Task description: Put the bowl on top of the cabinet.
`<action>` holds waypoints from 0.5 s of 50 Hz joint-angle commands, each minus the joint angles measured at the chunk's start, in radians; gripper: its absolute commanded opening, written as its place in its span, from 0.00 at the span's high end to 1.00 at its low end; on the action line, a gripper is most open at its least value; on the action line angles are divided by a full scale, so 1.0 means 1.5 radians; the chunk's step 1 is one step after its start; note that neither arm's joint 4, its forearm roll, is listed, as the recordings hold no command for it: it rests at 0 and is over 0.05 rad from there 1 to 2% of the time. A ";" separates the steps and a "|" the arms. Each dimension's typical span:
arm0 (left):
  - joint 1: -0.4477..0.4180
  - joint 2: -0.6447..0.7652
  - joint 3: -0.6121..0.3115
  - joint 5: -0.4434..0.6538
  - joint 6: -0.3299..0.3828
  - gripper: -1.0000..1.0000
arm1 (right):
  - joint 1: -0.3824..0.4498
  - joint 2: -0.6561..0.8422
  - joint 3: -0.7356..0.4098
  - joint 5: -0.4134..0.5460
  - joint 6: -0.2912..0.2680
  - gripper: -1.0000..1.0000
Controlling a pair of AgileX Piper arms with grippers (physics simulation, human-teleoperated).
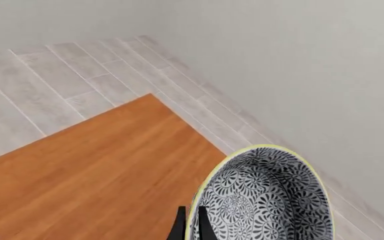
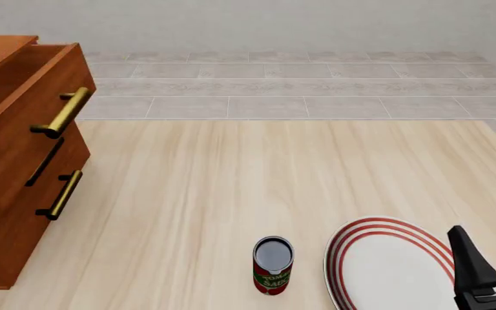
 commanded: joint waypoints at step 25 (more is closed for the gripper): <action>0.039 0.054 0.007 -0.042 -0.001 1.00 | 0.002 0.000 0.006 -0.003 -0.007 0.00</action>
